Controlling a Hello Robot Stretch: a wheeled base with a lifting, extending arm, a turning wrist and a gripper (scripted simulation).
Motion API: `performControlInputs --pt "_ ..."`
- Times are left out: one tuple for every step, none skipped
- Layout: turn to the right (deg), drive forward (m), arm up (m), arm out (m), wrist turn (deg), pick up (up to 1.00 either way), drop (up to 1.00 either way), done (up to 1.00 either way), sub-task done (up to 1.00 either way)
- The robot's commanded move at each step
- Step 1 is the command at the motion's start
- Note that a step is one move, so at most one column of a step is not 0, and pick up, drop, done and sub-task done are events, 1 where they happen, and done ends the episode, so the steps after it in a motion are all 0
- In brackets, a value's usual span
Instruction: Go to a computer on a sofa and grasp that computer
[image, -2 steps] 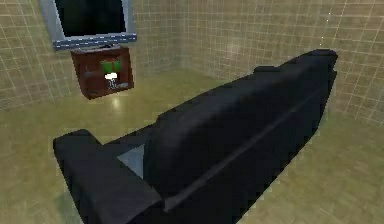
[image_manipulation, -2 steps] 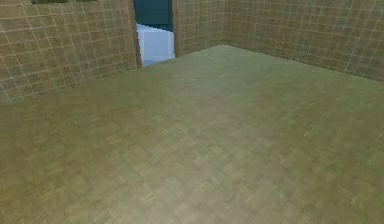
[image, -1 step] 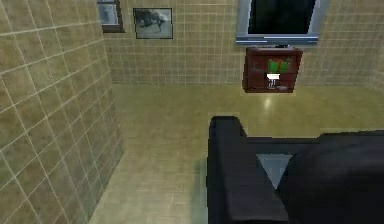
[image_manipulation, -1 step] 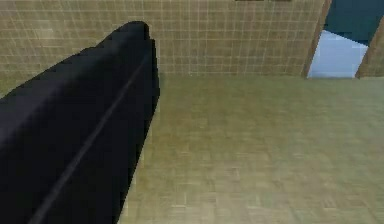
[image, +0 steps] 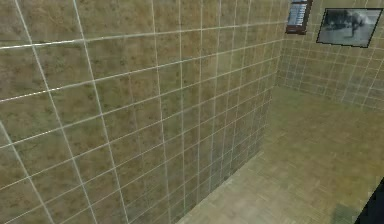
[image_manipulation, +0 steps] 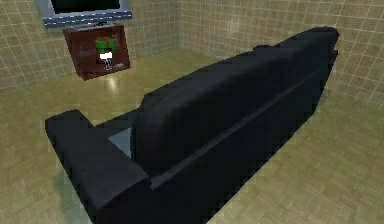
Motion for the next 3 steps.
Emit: performControlInputs --pt "-15.0 0.0 0.0 0.0 0.0 0.0 0.0 0.0 0.0" --pt "0.0 0.3 0.0 0.0 0.0 0.0 0.0 0.0 0.0" --pt "45.0 0.0 0.0 0.0 0.0 0.0 0.0 0.0 0.0"
